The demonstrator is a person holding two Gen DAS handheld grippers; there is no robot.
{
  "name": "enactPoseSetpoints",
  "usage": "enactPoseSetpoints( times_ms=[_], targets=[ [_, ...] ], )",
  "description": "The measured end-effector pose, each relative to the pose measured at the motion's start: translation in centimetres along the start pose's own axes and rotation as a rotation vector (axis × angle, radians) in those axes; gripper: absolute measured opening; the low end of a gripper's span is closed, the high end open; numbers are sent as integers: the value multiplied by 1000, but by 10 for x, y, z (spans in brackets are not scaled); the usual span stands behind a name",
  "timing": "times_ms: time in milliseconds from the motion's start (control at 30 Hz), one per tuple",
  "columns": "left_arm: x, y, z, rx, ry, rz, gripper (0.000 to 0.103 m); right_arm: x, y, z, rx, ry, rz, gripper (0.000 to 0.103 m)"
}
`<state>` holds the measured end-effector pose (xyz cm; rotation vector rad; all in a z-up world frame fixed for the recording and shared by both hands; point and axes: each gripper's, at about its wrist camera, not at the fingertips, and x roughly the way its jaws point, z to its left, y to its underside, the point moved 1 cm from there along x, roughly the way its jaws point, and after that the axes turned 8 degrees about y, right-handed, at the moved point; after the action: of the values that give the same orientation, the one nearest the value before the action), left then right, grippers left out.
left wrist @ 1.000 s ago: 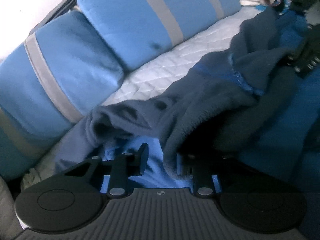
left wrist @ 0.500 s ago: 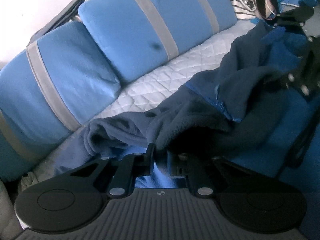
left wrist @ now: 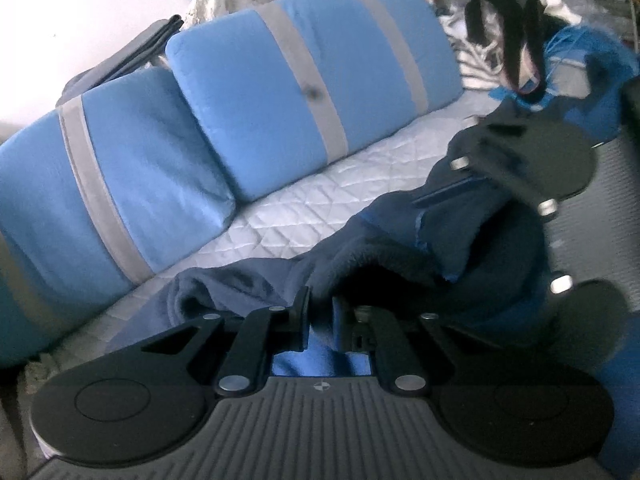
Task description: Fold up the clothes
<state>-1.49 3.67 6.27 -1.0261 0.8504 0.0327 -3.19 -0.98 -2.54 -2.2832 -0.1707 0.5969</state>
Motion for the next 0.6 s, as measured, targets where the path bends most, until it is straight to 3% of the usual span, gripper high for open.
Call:
enactPoseSetpoints(
  times_ms=[133,233,267,333,367,400,433,500,533,567,600],
  targets=[
    [-9,5,-4,61,49,-43,11,6,-10,2,-25,-9,-67,101],
    [-14,7,-10,120,94,-71,11,6,-8,5,-85,-5,-105,90],
    [-16,7,-13,138,107,-81,11,6,-7,6,-107,-5,-112,82],
    [-19,7,-16,170,112,-100,11,6,-4,8,-137,-21,-117,54],
    [-21,6,-16,179,108,-118,12,7,-2,9,-144,-24,-110,28],
    [-23,5,-16,188,102,-138,13,8,-1,8,-146,-20,-96,15],
    [-27,3,-16,198,85,-167,13,9,0,5,-137,-16,-86,15],
    [-34,1,-14,199,46,-201,38,11,1,-4,-94,-7,-71,14],
    [-35,1,-12,192,25,-211,60,11,1,-11,-64,-6,-63,14],
    [-36,1,-10,187,4,-219,73,10,0,-17,-33,-4,-57,14],
    [-35,2,-9,189,-21,-215,73,9,0,-25,3,-5,-52,14]
  ],
)
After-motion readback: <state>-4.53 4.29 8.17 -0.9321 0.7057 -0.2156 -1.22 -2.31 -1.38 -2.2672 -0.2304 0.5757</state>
